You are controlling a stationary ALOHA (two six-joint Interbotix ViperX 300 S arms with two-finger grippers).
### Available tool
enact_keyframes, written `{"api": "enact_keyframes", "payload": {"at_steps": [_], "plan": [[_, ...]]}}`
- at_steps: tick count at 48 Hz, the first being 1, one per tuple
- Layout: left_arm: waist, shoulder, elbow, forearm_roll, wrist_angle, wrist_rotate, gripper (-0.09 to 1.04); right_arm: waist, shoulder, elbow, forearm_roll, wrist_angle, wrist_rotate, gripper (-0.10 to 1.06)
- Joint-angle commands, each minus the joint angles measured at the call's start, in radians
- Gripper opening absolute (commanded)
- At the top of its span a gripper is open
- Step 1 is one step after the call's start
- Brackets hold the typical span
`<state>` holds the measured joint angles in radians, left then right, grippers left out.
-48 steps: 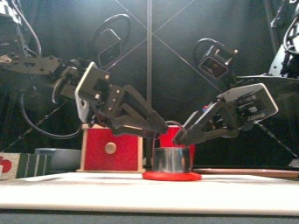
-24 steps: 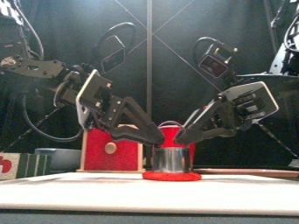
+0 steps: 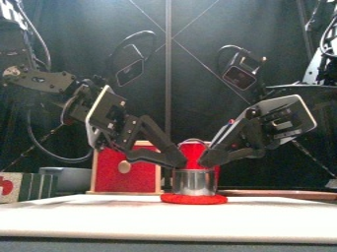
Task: Get the cutter from the drawer then cut the dough then place the extra dough in the bowl
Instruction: Cut the dough
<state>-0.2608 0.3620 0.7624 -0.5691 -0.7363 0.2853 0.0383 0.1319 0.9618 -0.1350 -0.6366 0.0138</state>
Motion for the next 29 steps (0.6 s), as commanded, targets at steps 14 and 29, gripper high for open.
{"api": "enact_keyframes", "payload": {"at_steps": [14, 29], "plan": [[-0.015, 0.135, -0.035, -0.124, 0.069, -0.009, 0.5, 0.011, 0.138, -0.035, 0.066, 0.008, 0.003, 0.42], [-0.018, 0.057, -0.043, -0.133, 0.091, 0.003, 0.5, 0.017, 0.074, -0.038, 0.064, 0.017, -0.008, 0.42]]}}
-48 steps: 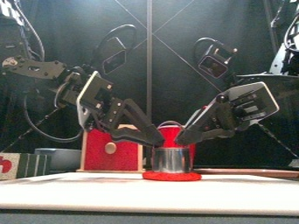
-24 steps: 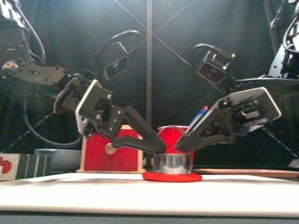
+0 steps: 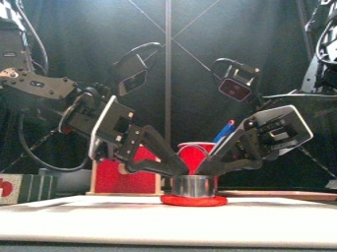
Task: Get the cutter from the drawer then cut the dough then place the extra dough in the bowl
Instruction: Cut the dough
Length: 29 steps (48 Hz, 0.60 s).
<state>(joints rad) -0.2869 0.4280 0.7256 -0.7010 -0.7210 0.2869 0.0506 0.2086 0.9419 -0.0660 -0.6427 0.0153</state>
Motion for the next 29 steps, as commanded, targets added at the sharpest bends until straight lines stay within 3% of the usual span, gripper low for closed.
{"api": "enact_keyframes", "payload": {"at_steps": [1, 16, 29], "plan": [[0.008, -0.023, -0.006, 0.002, 0.075, 0.003, 0.5, 0.008, -0.014, -0.02, -0.006, 0.025, -0.012, 0.42], [0.015, -0.204, -0.048, 0.084, 0.075, 0.041, 0.54, 0.031, -0.16, -0.087, -0.009, 0.241, -0.006, 0.45], [0.025, -0.192, -0.077, 0.143, 0.075, 0.041, 0.72, 0.034, -0.16, -0.127, -0.006, 0.301, 0.003, 0.62]]}}
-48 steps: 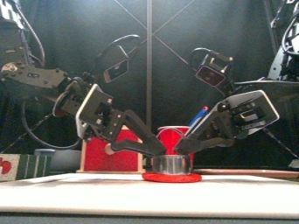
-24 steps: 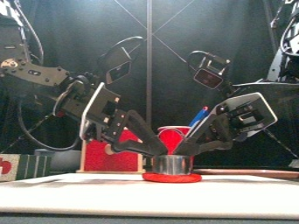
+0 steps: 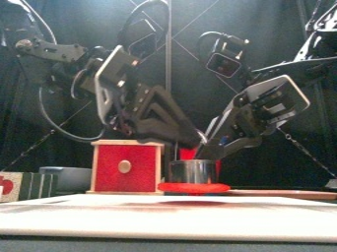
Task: Get the cutter from the drawer then cut the dough then place the extra dough in the bowl
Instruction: Cut the dough
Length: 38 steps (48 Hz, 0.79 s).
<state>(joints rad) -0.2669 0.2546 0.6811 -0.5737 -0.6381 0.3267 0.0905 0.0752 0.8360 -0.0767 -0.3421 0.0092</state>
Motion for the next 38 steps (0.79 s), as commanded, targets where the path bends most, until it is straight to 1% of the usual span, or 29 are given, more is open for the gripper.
{"api": "enact_keyframes", "payload": {"at_steps": [1, 5, 11, 25, 38], "plan": [[0.005, -0.018, -0.031, 0.017, -0.008, 0.002, 0.74, -0.006, -0.026, -0.023, 0.006, 0.0, 0.009, 0.64], [0.011, -0.014, -0.029, 0.015, -0.009, 0.002, 0.82, -0.005, -0.028, -0.026, 0.011, 0.0, 0.011, 0.69], [0.018, -0.018, -0.025, 0.018, -0.009, 0.003, 0.88, -0.003, -0.032, -0.032, 0.017, 0.003, 0.011, 0.74], [0.029, -0.044, 0.006, 0.031, -0.017, 0.006, 0.88, 0.0, -0.034, -0.061, 0.026, 0.067, 0.012, 0.74], [0.029, -0.101, 0.083, 0.028, -0.023, -0.002, 0.86, 0.002, -0.044, -0.098, 0.032, 0.201, 0.012, 0.74]]}}
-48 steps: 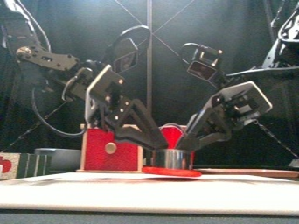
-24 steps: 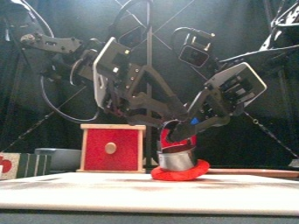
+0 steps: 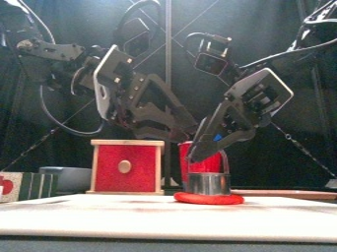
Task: Get the cutter from the drawer then cut the dough then place the extra dough in the bowl
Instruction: Cut the dough
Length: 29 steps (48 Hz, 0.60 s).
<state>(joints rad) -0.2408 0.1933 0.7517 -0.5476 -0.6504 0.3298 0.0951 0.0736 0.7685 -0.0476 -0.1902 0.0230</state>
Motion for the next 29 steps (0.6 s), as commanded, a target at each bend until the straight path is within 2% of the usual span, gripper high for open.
{"api": "enact_keyframes", "payload": {"at_steps": [1, 8, 18, 29], "plan": [[0.003, -0.04, 0.015, 0.002, -0.011, -0.005, 0.86, -0.005, -0.048, -0.037, 0.003, 0.064, -0.002, 0.74], [-0.006, -0.014, 0.014, 0.0, -0.011, -0.006, 0.8, -0.008, -0.066, -0.054, 0.003, 0.129, -0.002, 0.74], [-0.025, 0.071, -0.014, -0.006, 0.003, -0.009, 0.61, -0.008, -0.084, -0.077, 0.015, 0.207, 0.0, 0.74], [-0.028, 0.11, -0.035, -0.028, 0.006, -0.006, 0.57, -0.009, -0.084, -0.089, 0.017, 0.242, 0.0, 0.74]]}}
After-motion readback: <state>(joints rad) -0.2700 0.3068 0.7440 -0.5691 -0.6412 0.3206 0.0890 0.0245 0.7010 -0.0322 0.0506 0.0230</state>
